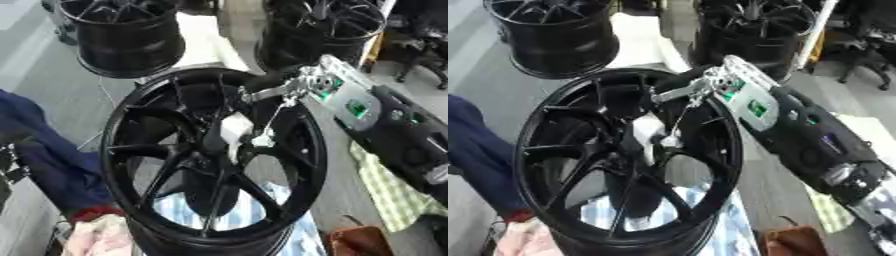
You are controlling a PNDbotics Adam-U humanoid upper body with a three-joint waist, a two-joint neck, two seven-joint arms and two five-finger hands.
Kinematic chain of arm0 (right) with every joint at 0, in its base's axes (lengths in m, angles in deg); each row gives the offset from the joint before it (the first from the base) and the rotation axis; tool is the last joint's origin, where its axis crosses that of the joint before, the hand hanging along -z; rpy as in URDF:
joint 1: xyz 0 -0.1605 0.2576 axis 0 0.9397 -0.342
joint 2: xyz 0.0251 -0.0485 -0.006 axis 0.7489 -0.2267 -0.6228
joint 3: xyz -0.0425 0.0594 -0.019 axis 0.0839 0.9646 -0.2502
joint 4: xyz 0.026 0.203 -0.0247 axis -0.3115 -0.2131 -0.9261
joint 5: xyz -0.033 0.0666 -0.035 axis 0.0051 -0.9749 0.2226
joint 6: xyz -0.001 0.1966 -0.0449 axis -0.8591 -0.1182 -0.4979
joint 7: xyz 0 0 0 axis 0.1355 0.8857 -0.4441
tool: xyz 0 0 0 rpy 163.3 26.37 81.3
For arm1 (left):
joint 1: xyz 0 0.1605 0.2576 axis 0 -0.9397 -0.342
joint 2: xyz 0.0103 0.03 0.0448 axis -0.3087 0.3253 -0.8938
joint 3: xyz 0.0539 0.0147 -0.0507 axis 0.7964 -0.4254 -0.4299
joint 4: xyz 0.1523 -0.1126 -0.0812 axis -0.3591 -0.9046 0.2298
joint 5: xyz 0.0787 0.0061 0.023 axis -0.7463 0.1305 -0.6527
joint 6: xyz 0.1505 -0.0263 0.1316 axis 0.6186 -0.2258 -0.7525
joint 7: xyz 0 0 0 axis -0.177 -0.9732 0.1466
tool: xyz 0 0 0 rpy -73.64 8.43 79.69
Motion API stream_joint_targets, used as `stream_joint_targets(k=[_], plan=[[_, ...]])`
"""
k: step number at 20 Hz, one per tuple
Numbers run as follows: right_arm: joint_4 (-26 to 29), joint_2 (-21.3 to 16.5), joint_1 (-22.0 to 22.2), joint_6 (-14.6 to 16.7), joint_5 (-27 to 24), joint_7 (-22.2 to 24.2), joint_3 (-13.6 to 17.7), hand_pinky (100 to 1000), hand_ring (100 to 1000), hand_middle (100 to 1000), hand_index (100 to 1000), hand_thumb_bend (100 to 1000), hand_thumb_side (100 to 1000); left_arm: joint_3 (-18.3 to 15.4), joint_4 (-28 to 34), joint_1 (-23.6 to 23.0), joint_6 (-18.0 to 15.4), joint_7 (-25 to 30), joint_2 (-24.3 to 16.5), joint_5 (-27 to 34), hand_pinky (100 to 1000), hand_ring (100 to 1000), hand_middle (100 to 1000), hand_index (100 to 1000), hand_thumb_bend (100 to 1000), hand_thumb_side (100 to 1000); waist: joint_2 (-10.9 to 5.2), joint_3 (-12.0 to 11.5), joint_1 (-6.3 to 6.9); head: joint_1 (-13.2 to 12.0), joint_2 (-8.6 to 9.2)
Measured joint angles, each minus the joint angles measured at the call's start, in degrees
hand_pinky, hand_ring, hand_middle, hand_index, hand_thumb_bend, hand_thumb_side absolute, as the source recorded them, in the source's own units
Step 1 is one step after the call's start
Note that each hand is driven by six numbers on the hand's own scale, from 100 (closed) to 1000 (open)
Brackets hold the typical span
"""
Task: Pull the pin out of the wheel hub.
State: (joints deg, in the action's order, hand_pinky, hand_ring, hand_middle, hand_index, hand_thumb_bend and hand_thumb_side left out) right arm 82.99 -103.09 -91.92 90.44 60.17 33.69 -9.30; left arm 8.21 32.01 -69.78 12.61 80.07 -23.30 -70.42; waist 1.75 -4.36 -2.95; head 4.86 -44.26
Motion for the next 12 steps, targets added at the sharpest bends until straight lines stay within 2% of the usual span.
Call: stream_joint_targets(k=[2, 6, 9, 12], plan=[[0.5, 0.0, -0.3, -0.3, -1.2, 0.2, 0.6, 564, 582, 426, 516, 100, 330, 0.0, 0.0, 0.0, 0.0, 0.0, 0.0, 0.0, 589, 1000, 622, 838, 100, 867, 0.00, 0.0, 0.00, 0.0, 0.00], [2.7, -1.3, -2.2, -1.2, -4.3, 0.7, 2.2, 568, 582, 408, 502, 100, 331, 0.0, 0.0, 0.0, 0.0, 0.0, 0.0, 0.0, 589, 1000, 623, 838, 100, 867, -0.06, 0.1, -0.04, 0.0, 0.00], [5.6, -4.0, -4.0, -2.3, -6.7, 0.7, 4.5, 577, 586, 413, 512, 100, 326, 0.0, 0.0, -0.2, 0.0, 0.0, 0.0, 0.0, 589, 1000, 623, 838, 100, 868, -0.35, 0.9, -0.35, -0.2, 0.00], [9.2, -7.7, -3.6, -3.3, -9.2, -0.4, 7.5, 581, 585, 412, 514, 100, 315, -0.1, 0.0, -0.4, 0.1, -0.2, 0.0, 0.0, 589, 1000, 623, 838, 100, 869, -0.48, 2.0, -0.70, -0.9, 0.00]])
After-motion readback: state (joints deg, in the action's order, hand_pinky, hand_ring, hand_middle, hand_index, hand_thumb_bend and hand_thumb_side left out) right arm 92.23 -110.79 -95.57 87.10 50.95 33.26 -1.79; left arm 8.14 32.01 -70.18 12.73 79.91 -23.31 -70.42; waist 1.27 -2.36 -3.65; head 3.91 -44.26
